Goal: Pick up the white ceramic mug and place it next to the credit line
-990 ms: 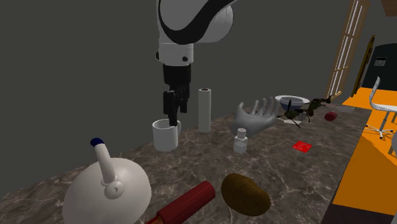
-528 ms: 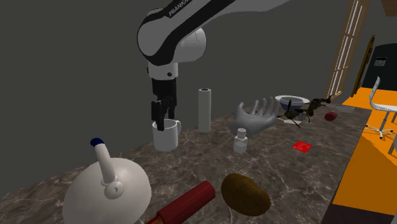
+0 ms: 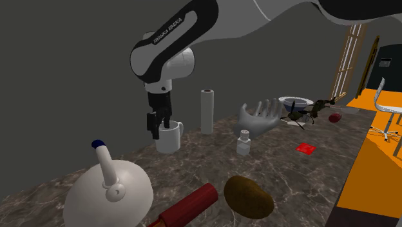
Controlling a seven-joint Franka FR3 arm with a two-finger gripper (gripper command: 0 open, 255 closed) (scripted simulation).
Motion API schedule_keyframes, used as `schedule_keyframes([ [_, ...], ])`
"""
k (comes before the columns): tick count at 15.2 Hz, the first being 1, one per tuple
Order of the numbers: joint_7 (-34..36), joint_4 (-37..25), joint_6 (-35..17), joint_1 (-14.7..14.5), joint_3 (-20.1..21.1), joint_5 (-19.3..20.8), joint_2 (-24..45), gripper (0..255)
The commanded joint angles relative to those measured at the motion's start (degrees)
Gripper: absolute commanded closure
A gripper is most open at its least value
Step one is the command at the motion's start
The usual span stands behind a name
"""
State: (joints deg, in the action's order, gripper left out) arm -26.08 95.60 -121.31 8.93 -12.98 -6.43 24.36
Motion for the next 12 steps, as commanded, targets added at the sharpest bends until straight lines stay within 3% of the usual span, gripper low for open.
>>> schedule_keyframes([
  [1, -0.2, 0.4, -1.3, 0.1, 0.1, -0.3, 0.8, 0],
  [11, -0.4, 1.1, -2.8, 0.2, 0.3, -0.5, 1.8, 0],
  [12, -0.4, 1.1, -2.8, 0.2, 0.3, -0.5, 1.8, 255],
])
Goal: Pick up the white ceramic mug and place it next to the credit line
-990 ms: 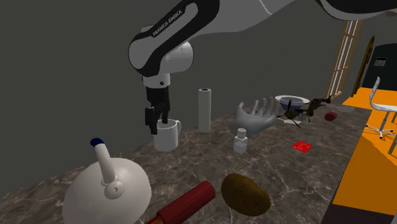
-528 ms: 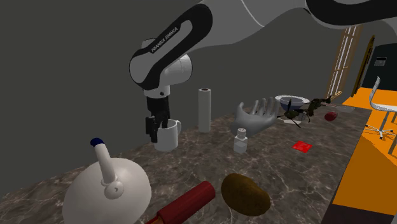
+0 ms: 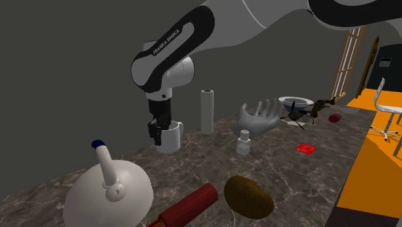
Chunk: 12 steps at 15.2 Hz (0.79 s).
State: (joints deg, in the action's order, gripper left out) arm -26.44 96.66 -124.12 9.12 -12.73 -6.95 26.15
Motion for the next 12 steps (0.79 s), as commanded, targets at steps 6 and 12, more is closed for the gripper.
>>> schedule_keyframes([
  [6, 0.0, 0.0, 0.0, 0.0, 0.0, 0.0, 0.0, 255],
  [12, 0.2, -0.9, 1.9, -0.1, -0.2, 0.3, -1.0, 255],
])
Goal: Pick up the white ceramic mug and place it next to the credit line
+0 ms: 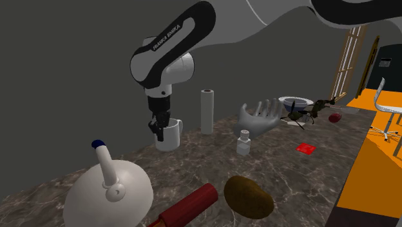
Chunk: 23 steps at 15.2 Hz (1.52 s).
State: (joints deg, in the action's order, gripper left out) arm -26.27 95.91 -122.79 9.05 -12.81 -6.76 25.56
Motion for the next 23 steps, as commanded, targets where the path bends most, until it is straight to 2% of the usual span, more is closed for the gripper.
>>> schedule_keyframes([
  [1, 0.1, -0.5, 1.2, 0.0, -0.1, 0.2, -0.7, 255],
  [23, 1.1, -11.7, 16.3, 0.0, -0.8, 1.5, -4.8, 255],
])
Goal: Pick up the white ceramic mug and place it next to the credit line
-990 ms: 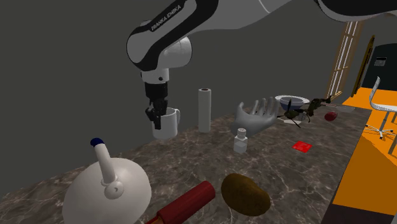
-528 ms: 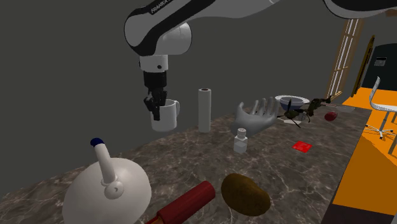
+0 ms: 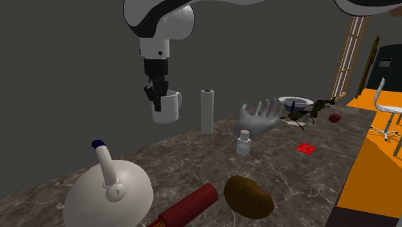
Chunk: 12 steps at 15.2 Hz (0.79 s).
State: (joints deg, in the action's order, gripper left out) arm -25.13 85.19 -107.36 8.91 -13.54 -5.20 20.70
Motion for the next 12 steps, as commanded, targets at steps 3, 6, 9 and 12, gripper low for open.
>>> schedule_keyframes([
  [3, 0.0, -3.2, 3.2, 0.2, -0.1, 0.0, 0.0, 255],
  [6, 0.1, -5.6, 5.5, 0.3, -0.1, 0.1, 0.1, 255],
  [9, -0.9, 0.5, 4.0, 0.4, -0.7, 0.9, -4.6, 255],
  [12, -2.4, 9.1, 1.6, 0.8, -1.6, 2.2, -10.9, 255],
])
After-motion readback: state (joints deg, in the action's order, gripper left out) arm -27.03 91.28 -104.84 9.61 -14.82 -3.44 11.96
